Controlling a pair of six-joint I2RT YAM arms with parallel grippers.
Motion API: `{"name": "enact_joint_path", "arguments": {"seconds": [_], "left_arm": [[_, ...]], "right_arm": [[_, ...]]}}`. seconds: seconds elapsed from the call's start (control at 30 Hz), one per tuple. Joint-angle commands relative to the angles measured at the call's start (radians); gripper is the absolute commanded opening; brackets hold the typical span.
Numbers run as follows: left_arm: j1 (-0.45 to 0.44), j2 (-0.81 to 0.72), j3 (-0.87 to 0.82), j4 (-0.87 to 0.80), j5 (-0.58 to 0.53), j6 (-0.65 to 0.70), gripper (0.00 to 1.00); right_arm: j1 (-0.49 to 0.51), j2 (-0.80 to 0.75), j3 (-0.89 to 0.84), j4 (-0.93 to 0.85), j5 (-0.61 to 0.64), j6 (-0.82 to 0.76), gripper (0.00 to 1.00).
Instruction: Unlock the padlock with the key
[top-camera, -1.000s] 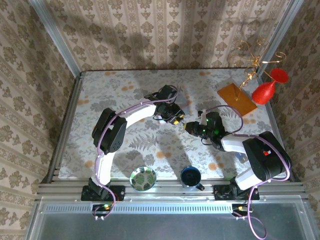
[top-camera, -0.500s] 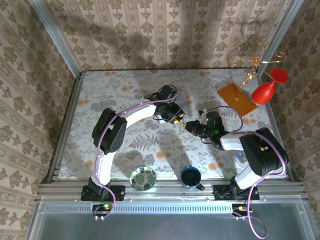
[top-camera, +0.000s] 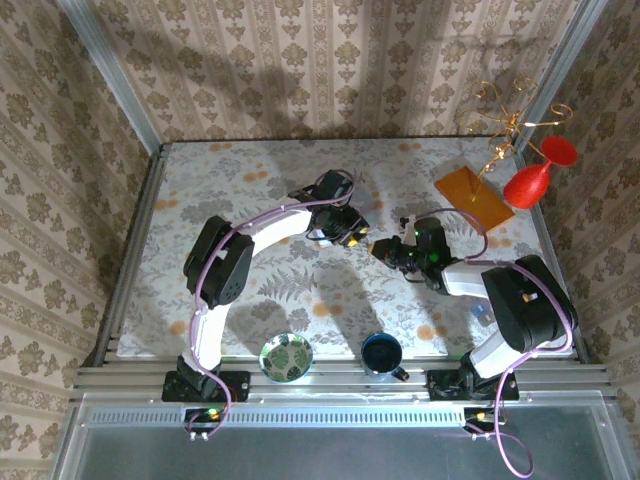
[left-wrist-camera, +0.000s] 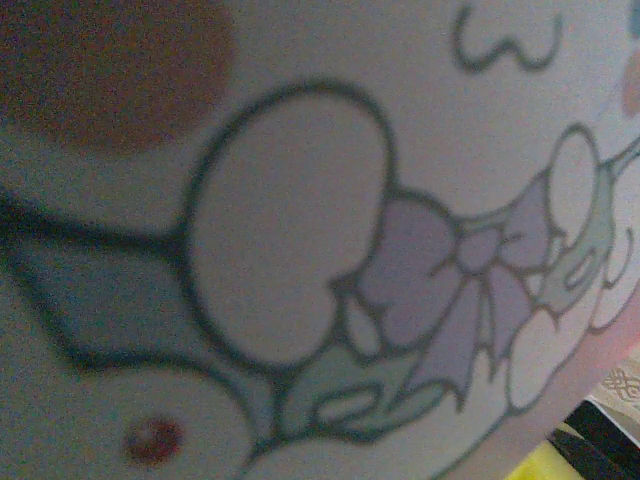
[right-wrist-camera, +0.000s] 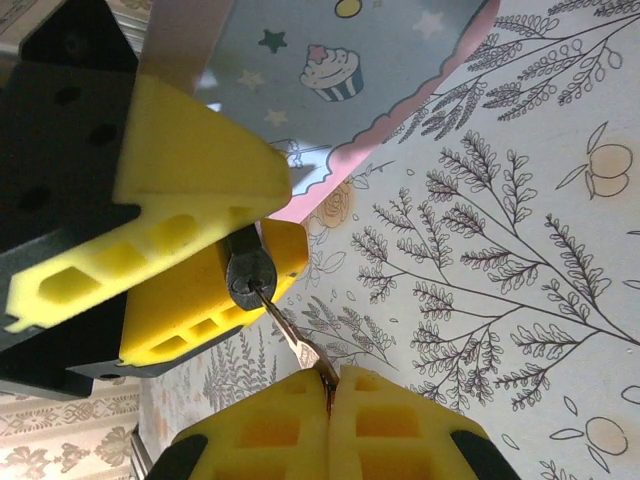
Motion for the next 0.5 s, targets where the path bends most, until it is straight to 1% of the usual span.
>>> {"name": "enact_joint_path", "arguments": {"seconds": [0.0,0.23,0.47], "left_arm": [[-0.028,0.027,-0.035,-0.085,0.151,-0.040,0.00],[-0.030,0.029,-0.037,-0.083,0.149,-0.041,0.00],[-0.032,0.033,-0.033,-0.077,0.149,-0.044,0.00]], "right_arm": [[-0.013,-0.018,0.082,-0.010,-0.004,-0.006,0.00],[-0.014,0.007,0.101,-0.004,-0.045,0.037,0.00],[-0.014,0.029,0.071,0.116,-0.086,0.119,0.00]]}}
